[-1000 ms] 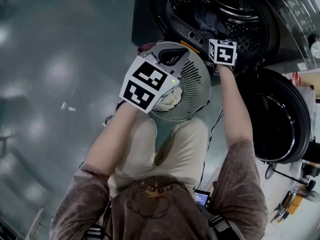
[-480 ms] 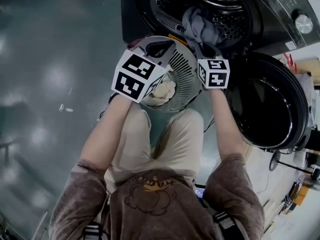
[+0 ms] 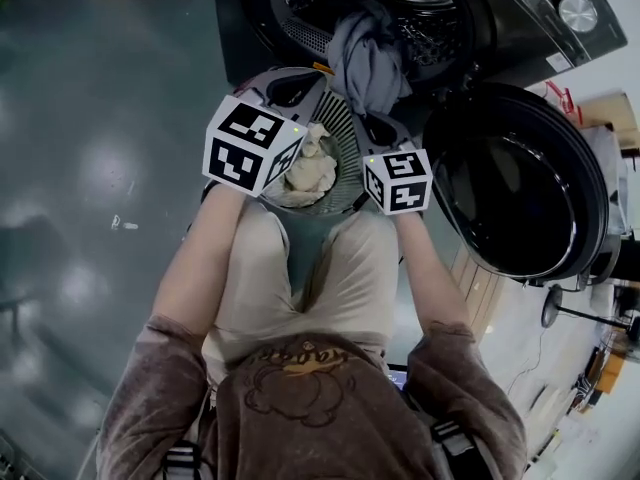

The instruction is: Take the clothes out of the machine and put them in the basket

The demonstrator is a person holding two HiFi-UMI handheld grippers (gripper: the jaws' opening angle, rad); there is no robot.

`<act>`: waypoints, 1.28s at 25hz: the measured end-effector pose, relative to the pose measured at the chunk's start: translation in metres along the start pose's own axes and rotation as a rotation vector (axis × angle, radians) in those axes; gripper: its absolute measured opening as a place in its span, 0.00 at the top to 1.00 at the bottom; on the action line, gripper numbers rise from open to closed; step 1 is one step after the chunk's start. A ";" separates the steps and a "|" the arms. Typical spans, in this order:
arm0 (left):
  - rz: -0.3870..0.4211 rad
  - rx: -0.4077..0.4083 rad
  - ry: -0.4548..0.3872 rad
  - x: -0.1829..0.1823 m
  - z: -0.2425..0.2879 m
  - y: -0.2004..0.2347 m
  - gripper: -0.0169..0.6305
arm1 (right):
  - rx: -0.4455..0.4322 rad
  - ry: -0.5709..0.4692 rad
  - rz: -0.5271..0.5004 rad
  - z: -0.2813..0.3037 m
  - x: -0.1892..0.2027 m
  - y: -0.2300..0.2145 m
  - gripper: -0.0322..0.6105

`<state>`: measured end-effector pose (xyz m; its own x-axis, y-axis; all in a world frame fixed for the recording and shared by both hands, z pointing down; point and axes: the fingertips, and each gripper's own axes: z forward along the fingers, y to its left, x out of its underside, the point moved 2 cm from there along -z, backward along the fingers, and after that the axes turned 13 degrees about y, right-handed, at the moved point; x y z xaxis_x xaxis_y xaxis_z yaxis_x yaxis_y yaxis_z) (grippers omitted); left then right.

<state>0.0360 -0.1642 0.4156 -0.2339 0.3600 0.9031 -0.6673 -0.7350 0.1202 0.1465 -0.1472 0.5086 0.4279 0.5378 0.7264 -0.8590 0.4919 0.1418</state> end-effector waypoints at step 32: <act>-0.011 -0.004 -0.011 -0.001 -0.008 -0.001 0.96 | 0.026 0.003 0.051 0.072 -0.050 -0.062 0.40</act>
<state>0.0308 -0.1590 0.4113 -0.2184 0.3616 0.9064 -0.6725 -0.7288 0.1287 0.1581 -0.2533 0.5119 0.3843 0.5638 0.7311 -0.8867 0.4459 0.1221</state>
